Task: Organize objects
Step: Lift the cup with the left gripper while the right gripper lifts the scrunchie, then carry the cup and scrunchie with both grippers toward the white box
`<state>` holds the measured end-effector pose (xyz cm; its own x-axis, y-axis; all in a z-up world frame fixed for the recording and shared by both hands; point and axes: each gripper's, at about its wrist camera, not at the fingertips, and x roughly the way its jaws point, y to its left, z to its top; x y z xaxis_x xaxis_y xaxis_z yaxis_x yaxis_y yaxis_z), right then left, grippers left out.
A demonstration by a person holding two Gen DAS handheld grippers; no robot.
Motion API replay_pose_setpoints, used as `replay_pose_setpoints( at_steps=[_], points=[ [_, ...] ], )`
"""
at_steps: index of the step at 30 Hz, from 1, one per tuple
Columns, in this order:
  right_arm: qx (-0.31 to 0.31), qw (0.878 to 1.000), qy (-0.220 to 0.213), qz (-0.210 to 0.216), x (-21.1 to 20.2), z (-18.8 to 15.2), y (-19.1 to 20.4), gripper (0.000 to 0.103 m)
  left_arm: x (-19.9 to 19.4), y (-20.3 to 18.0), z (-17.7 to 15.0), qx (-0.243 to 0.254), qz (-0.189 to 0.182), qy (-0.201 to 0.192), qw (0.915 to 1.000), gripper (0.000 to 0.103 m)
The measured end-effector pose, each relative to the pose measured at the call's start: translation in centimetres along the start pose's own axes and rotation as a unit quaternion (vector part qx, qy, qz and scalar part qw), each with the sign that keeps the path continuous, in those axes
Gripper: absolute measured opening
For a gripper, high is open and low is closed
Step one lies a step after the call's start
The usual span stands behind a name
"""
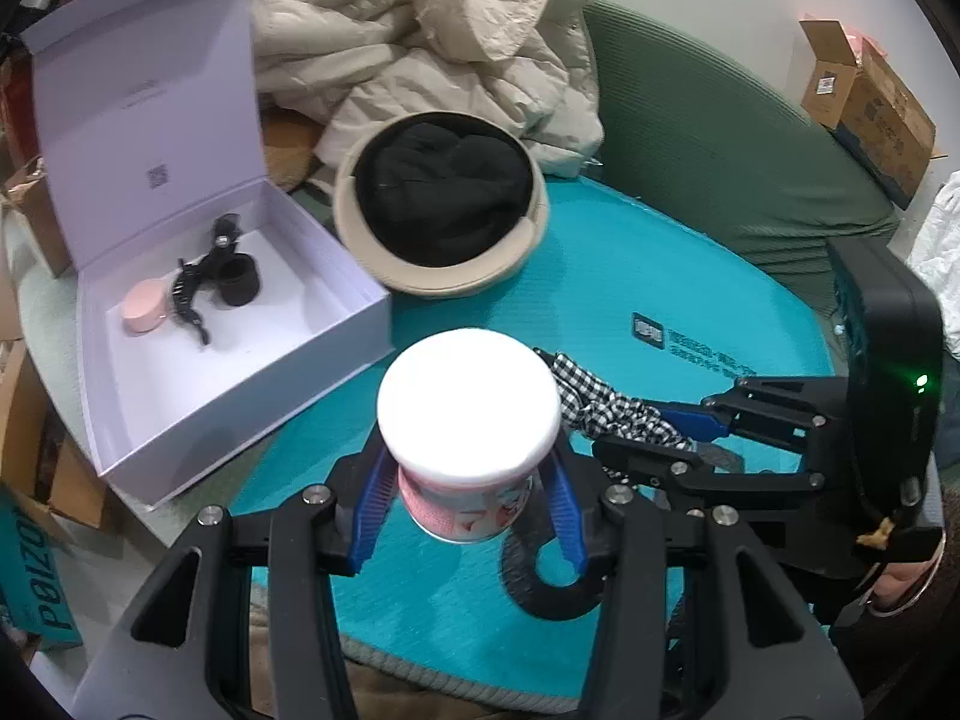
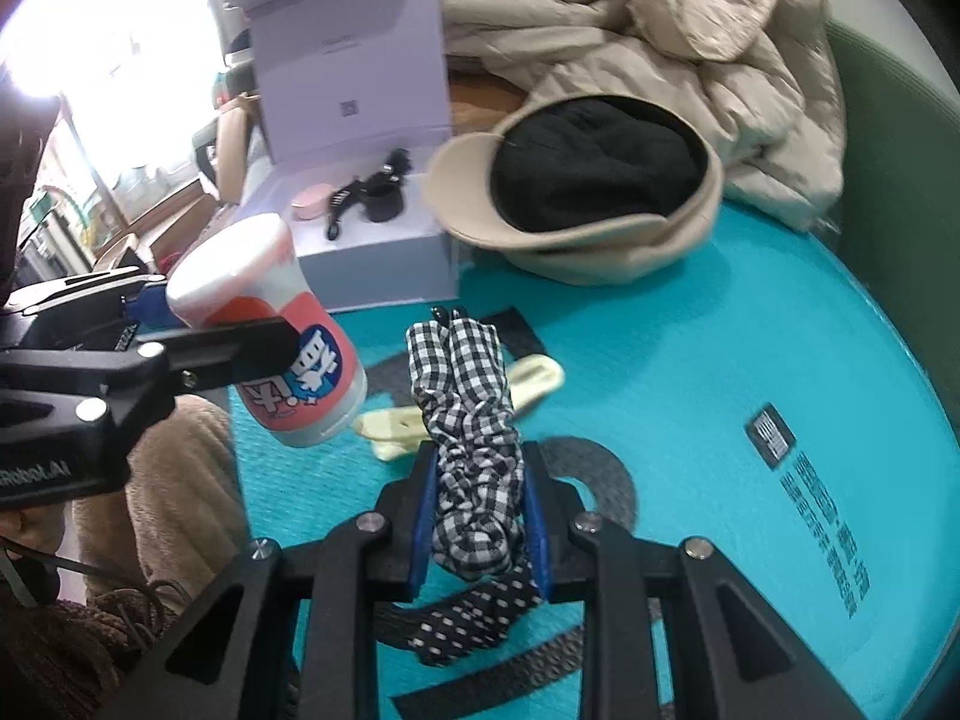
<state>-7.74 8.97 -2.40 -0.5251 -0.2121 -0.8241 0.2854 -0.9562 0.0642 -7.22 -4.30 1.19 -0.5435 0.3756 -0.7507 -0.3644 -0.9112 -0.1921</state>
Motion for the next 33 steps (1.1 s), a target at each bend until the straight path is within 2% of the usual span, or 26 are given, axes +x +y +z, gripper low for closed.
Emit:
replay_pose_setpoints(
  at_steps=[10, 21, 33],
  points=[
    [-0.046, 0.998, -0.01, 0.029, -0.1, 1.8, 3.9, 0.026, -2.1, 2.6, -1.1, -0.024, 0.025, -0.01, 0.9994, 0.045],
    [-0.084, 0.994, -0.015, 0.063, 0.5, 3.4, 7.8, 0.026, -3.9, 5.3, -3.2, -0.063, 0.043, -0.004, 0.9971, 0.045],
    [-0.113, 0.99, -0.013, 0.086, 1.6, 4.8, 10.5, 0.026, -5.4, 7.3, -4.4, -0.079, 0.07, -0.005, 0.9944, 0.045]
  ],
)
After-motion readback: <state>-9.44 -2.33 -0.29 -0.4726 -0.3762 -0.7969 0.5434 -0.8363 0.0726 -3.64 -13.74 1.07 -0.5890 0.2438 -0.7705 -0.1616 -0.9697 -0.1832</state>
